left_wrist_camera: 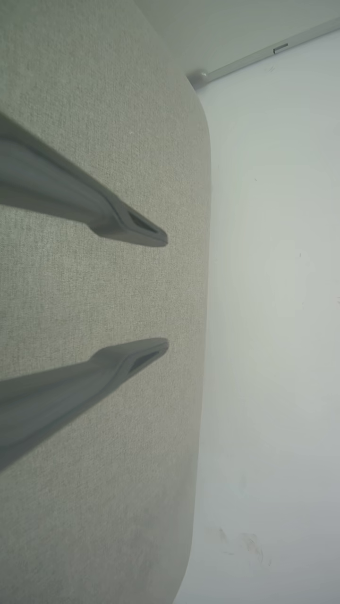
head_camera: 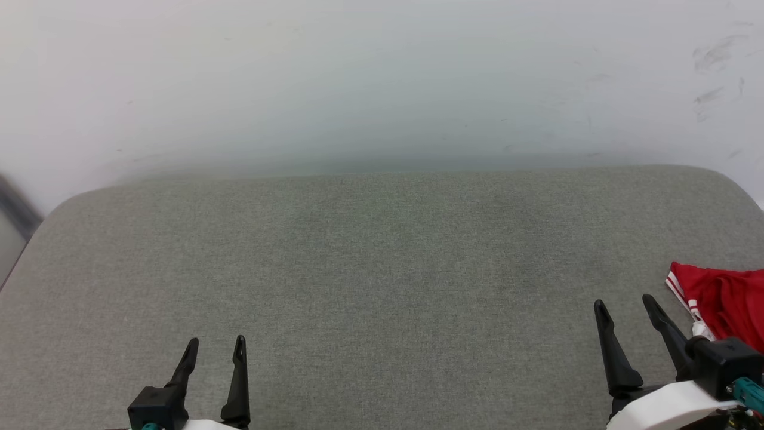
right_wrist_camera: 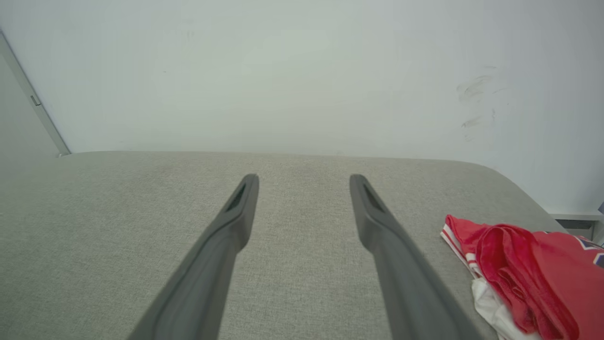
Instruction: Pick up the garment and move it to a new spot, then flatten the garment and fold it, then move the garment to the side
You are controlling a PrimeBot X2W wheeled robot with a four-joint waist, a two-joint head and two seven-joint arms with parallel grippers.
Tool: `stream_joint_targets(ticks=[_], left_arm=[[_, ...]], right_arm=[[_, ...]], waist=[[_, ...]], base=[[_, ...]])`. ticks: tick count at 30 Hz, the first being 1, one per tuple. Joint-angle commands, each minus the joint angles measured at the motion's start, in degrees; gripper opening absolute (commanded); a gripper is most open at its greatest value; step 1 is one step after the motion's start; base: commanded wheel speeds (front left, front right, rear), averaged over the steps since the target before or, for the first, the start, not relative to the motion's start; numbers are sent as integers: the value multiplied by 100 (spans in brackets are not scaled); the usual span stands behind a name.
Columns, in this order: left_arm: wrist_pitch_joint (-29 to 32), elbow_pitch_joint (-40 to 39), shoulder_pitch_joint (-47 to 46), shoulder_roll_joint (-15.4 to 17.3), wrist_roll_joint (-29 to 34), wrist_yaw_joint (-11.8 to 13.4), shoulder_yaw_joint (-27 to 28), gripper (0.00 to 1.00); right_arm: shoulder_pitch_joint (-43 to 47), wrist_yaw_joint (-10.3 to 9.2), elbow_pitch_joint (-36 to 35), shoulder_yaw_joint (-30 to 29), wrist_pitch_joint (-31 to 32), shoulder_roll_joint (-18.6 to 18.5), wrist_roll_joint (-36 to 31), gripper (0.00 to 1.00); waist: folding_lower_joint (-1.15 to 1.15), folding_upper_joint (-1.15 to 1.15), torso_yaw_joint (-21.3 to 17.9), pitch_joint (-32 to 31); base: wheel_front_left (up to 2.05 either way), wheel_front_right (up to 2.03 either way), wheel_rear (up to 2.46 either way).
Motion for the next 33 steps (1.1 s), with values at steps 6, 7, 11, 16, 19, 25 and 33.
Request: stream_joint_targets(ticks=[6, 7, 11, 16, 19, 25, 33], left_arm=[[-28, 76, -54, -36, 67, -70, 66, 100], [-28, 82, -54, -45, 83, -72, 68, 100], [21, 160, 3, -61, 43, -73, 40, 0], [167, 269, -60, -113, -394, -131, 125, 0], [253, 285, -112, -139, -708, -173, 178, 0], [409, 309, -203, -188, -1301, -253, 274, 0], [603, 345, -321, -248, -2028, -351, 392, 0]], right_arm=[[-32, -4, 38, 39, -48, 28, 31, 100], [-36, -4, 37, 46, -49, 28, 33, 100], [8, 0, 129, 49, -23, 8, 24, 0], [-35, 0, 287, 36, -11, 10, 519, 0], [-97, 0, 373, 19, 5, 4, 878, 0], [-216, 0, 537, -11, 31, -3, 1547, 0], [-353, -1, 732, -49, 61, -8, 2359, 0]], waist=[[0, 0, -4, -1], [0, 0, -5, -1], [0, 0, -6, -1], [0, 0, -6, 12], [0, 0, -6, 21], [0, 0, -6, 40], [0, 0, -6, 65]], base=[[0, 0, 0], [0, 0, 0], [0, 0, 0], [0, 0, 0], [0, 0, 0], [0, 0, 0], [0, 0, 0]])
